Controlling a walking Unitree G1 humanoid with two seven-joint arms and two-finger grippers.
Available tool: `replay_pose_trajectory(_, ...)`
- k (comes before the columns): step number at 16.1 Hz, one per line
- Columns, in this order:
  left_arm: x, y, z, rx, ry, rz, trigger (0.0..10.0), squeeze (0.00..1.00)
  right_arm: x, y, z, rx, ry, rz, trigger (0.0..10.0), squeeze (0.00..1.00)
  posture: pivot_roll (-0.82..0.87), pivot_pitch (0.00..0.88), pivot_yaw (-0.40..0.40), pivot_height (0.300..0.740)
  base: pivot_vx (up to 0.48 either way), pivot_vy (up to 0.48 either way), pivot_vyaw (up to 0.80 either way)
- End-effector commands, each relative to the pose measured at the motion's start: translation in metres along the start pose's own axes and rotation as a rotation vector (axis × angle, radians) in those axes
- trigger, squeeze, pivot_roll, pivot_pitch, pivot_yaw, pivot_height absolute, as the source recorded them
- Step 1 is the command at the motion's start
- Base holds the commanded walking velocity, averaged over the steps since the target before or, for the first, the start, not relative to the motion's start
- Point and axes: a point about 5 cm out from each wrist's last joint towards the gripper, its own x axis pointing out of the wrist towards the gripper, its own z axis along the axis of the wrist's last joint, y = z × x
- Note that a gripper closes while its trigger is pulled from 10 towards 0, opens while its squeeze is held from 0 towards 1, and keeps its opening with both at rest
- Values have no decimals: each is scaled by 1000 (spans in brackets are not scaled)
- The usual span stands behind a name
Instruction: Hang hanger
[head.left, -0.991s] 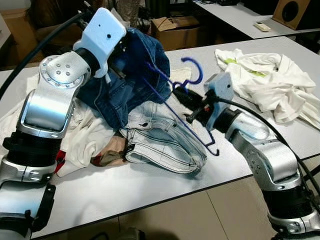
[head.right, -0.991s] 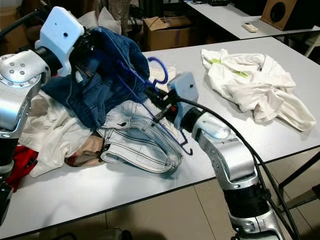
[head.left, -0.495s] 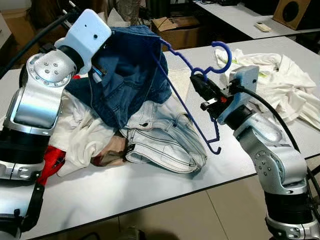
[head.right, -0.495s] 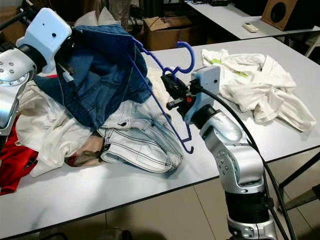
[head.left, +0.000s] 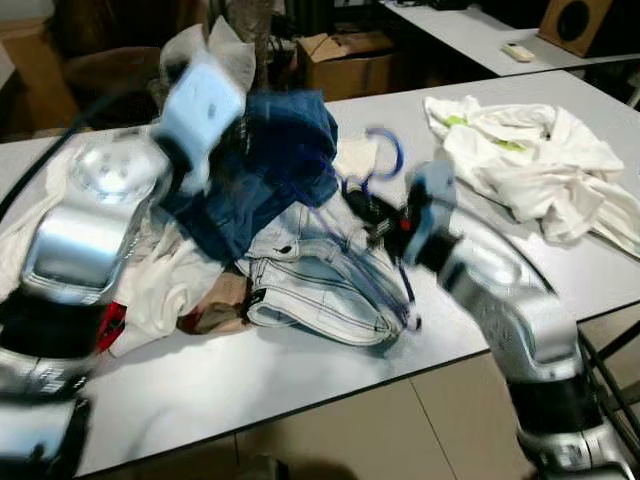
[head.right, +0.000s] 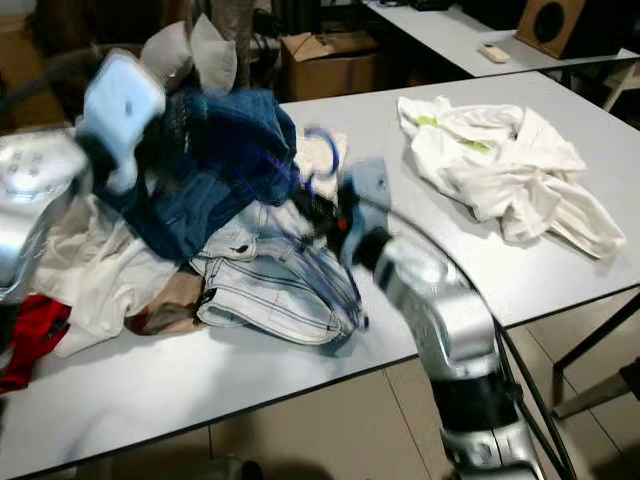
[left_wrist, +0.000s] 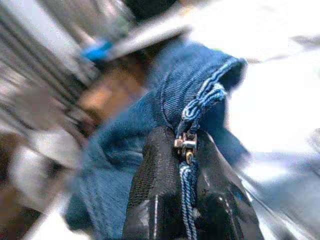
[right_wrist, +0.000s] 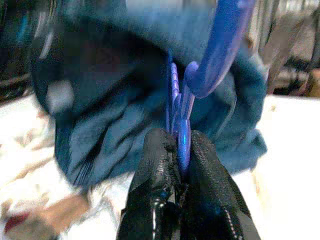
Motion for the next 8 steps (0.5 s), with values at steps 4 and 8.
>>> replay_pose_trajectory(4,-38,24,49,-76,-148,-198,0,0,19,2,39,-25,-116,85,10000,0,4,0,36,740,0,0,0)
replay_pose_trajectory(8,-58,66,109,-228,-397,-118,0,0,35,19,92,97,-296,225,10000,0,28,0,39,740,0,0,0)
